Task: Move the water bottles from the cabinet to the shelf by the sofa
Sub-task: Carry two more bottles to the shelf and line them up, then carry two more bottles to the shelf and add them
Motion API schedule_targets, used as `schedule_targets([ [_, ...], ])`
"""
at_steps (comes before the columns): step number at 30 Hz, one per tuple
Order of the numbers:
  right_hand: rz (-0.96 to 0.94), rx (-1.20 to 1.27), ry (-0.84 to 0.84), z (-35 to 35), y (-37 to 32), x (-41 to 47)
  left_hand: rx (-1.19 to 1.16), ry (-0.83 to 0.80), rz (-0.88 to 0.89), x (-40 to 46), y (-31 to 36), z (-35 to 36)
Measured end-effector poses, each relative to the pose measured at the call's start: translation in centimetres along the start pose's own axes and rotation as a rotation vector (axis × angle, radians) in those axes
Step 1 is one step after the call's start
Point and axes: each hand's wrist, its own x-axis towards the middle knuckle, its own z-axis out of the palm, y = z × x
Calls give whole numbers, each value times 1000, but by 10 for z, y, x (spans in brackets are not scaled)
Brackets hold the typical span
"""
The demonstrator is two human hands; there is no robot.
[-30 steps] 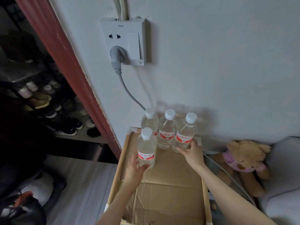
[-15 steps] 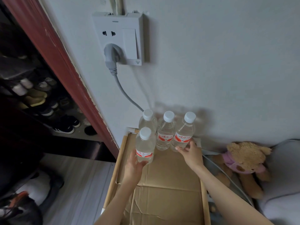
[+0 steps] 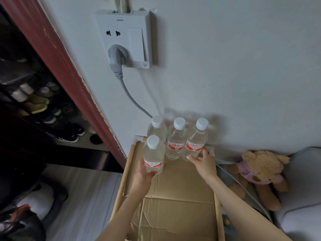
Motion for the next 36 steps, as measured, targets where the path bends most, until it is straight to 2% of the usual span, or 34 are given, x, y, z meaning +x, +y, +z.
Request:
schedule_targets([
  [5, 41, 72, -39, -1, -1, -4, 34, -37, -6, 1, -2, -3],
  [11, 4, 137, -133, -5, -2, -13, 114, -134, 7, -1, 8, -10],
  [14, 51, -2, -88, -4, 3, -27, 217, -115, 31, -8, 13, -17],
  [16, 31, -116, -79, -4, 9, -43, 366, -84, 66, -18, 12, -24],
  [22, -250, -651, -287, 4, 29, -98, 713, -126, 181, -68, -18, -49],
  [27, -603, -821, -370, 19, 10, -124, 1058, 72, 257, -120, -23, -81],
  [30, -777, -825, -410, 28, 0, -131, 1132, 233, 261, -156, -28, -96],
  [33, -935, -830, -508, 40, 4, -145, 1088, 363, 114, -210, -44, -92],
  [36, -1016, -853, -621, 61, 13, -170, 1015, 509, -45, -272, -69, -84],
])
